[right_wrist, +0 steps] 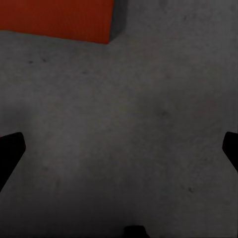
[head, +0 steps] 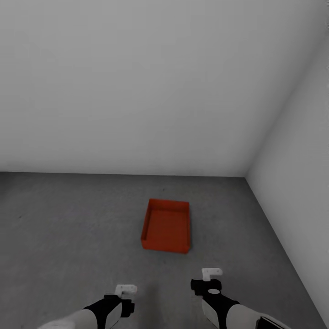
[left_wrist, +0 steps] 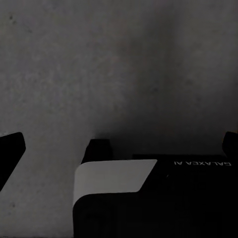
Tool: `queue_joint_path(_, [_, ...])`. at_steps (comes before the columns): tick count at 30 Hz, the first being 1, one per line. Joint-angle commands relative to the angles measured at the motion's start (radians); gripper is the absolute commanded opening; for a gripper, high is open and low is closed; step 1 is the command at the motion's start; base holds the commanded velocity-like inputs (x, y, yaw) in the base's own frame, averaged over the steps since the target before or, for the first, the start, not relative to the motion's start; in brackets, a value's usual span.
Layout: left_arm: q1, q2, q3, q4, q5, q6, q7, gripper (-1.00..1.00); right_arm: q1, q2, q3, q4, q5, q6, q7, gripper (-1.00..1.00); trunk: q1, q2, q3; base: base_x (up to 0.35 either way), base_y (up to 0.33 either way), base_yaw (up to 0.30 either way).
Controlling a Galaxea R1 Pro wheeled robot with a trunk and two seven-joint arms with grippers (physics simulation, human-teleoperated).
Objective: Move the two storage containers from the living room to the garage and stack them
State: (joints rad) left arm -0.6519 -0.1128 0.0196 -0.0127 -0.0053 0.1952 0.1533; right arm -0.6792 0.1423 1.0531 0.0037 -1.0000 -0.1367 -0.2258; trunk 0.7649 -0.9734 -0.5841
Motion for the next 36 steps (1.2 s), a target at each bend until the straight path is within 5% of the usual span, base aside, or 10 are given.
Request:
queue_joint_path(1, [0.0,0.0,0.002,-0.001,-0.001,0.005,0.003,1.0,0.0,0.0,0.008,0.0,-0.009,-0.002,-0.003,1.0,-0.001,-0.001,-0.001,-0.344,0.0,0.0])
queue_joint_path(12, [0.0,-0.001,0.002,-0.001,0.002,0.006,0.003,1.0,0.001,-0.002,0.008,0.002,-0.009,0.0,-0.003,1.0,-0.001,-0.001,-0.001,-0.344,0.0,0.0])
queue_joint_path(22, [0.003,-0.001,0.002,0.007,0.001,0.006,0.003,1.0,0.111,-0.011,0.01,0.02,-0.008,0.042,0.001,1.0,-0.001,-0.001,-0.001,-0.344,0.0,0.0])
queue_joint_path(31, [0.13,0.002,0.001,0.008,-0.003,-0.001,-0.001,1.0,0.267,-0.009,0.01,0.021,-0.01,0.044,-0.002,1.0,-0.001,-0.001,-0.001,-0.344,0.0,0.0])
queue_joint_path(36, [0.197,0.005,0.001,0.008,-0.002,-0.076,-0.001,1.0,0.312,-0.011,0.007,0.026,-0.016,0.047,-0.003,1.0,-0.001,-0.001,-0.001,-0.274,0.0,0.0])
